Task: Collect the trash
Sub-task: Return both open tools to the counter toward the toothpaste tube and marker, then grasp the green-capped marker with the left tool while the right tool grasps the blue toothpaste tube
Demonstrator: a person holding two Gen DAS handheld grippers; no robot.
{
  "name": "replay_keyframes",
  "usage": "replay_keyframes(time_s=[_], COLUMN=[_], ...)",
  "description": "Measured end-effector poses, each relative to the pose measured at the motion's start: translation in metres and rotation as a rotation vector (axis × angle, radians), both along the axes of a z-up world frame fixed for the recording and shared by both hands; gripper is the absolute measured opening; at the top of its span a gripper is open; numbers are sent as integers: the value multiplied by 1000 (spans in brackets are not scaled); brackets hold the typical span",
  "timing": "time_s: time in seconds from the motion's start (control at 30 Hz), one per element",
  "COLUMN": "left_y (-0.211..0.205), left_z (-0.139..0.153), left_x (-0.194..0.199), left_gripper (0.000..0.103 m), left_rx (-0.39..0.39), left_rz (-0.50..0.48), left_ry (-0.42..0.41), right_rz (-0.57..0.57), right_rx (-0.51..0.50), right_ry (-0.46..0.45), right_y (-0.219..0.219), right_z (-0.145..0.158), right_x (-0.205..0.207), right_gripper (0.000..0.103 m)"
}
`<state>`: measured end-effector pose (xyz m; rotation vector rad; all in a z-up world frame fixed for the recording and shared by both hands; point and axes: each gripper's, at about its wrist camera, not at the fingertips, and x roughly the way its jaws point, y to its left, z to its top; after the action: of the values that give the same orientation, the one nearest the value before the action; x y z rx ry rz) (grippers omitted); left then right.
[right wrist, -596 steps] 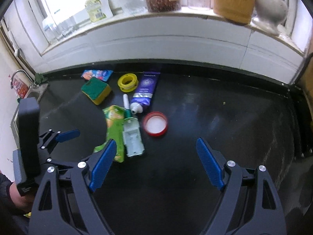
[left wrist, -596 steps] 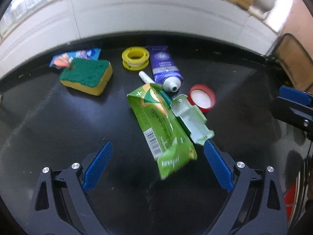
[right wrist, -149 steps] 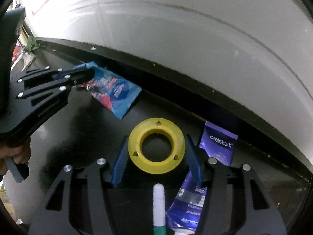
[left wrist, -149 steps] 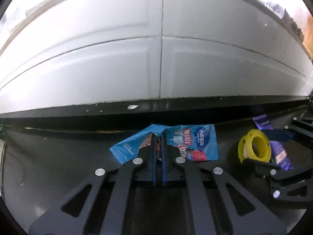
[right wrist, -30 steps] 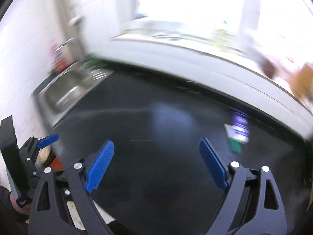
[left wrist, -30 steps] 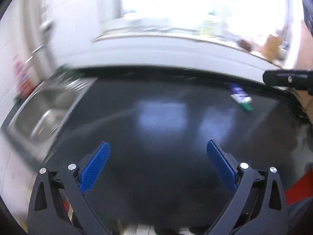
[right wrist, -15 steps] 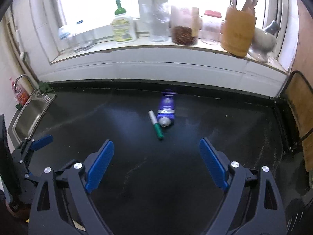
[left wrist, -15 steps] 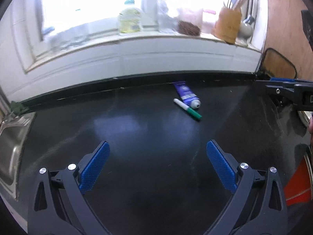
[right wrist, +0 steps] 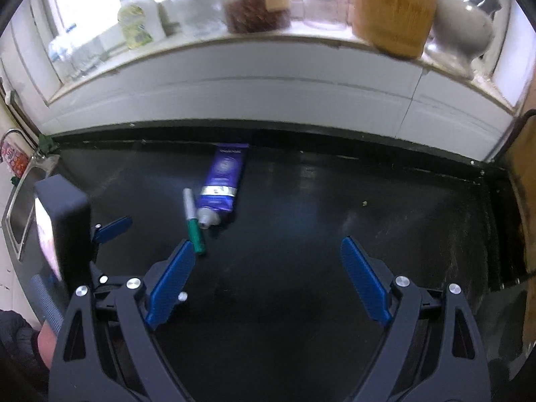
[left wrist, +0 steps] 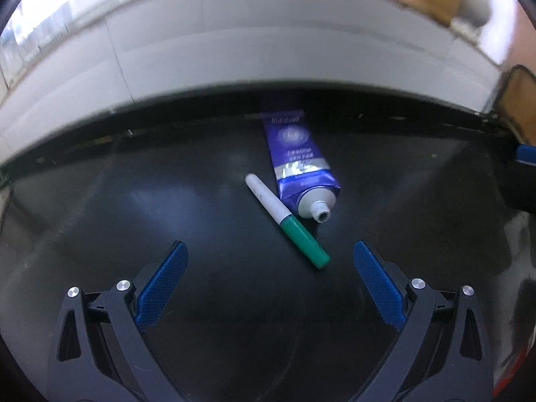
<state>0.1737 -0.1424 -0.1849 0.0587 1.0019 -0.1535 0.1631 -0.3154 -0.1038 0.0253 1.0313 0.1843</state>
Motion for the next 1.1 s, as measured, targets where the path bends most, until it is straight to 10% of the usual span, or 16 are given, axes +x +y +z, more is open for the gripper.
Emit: replay_keyframes(time_s=[0.63,0.8,0.93,1.1], left_y=[35,32,26,40], left_z=[-28,-27,-24,-24], left_x=[28,29,26,21], left_gripper=[95,73,15,13], left_rx=[93,37,57,59], left_rz=[-96,-141,-171,-150], left_ry=[-9,-21,-36,-21], right_rz=[120,138,150,161], right_rx=[31,-27,-56,-107], right_ry=[176,173,171,168], right_y=[83,97,105,119], right_z=[-93,-100,-97,-97], right_x=[107,113,109,104], right_gripper=[86,85,85,85])
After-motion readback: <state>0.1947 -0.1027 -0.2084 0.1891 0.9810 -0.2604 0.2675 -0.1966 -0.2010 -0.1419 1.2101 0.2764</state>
